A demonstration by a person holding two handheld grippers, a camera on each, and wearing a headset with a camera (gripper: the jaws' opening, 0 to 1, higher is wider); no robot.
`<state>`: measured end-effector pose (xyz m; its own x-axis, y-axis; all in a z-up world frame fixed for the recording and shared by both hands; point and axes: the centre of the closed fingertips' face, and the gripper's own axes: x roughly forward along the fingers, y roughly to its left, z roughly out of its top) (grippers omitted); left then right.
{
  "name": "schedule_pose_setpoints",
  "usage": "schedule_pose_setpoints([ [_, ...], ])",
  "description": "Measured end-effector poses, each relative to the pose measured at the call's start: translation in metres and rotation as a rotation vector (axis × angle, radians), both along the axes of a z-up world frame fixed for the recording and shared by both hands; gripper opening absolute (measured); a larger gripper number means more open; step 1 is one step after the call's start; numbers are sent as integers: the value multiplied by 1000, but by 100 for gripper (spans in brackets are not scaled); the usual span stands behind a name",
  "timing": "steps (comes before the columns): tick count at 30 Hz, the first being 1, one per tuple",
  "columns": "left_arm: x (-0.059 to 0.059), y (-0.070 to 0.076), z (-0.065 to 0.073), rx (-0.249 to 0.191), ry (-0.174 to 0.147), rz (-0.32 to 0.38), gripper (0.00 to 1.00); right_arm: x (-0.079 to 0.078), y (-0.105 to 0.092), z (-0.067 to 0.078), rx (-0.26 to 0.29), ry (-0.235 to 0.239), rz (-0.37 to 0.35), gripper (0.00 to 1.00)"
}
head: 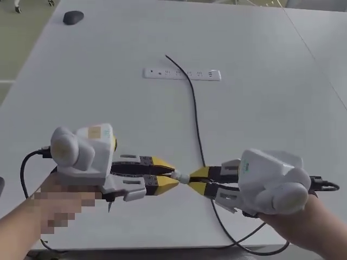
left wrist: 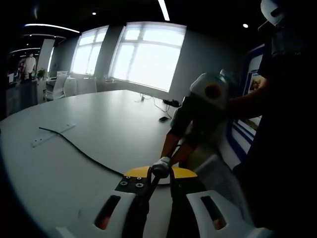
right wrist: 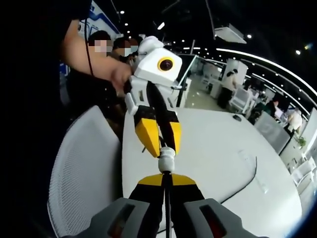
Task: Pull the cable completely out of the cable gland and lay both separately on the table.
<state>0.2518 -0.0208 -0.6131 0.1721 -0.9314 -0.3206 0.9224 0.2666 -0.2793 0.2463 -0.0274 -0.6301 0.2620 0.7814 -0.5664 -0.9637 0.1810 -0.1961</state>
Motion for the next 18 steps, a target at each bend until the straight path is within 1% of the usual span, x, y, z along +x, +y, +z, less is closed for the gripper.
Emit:
schedule_pose_setpoints([
  [2, -1, 1, 0, 1, -13, -10, 15, -1, 0, 0, -2, -3, 1, 0],
  [4, -3, 1, 0, 0, -19, -14, 16, -2, 0, 2, 0, -9, 19, 0],
  [5, -4, 1, 0, 1, -27, -18, 16, -3, 0, 2, -2, -12, 24, 0],
  [8, -6, 0, -1, -7, -28, -27, 16, -6, 1, 2, 2, -5, 44, 0],
  [10, -10, -2, -1, -12, -29, -44, 16, -9, 1, 0, -4, 1, 55, 0],
  [12, -11, -3, -2, -10, -41, -48, 16, -9, 1, 0, -3, 3, 53, 0],
  [13, -11, -3, -2, -11, -37, -47, 16, -9, 1, -1, -1, 5, 51, 0],
  [14, -13, -3, -2, -19, -9, -51, 16, -9, 1, -1, -3, 7, 49, 0],
  [15, -13, -3, -3, -15, -2, -50, 15, -9, 0, -2, -4, 9, 47, 0],
  [16, -12, -3, -3, -13, -11, -49, 15, -8, 0, -2, 8, 24, 31, 0],
  [18, -11, -2, -3, -8, -12, -45, 15, -6, 0, -2, 19, 33, 17, 0],
])
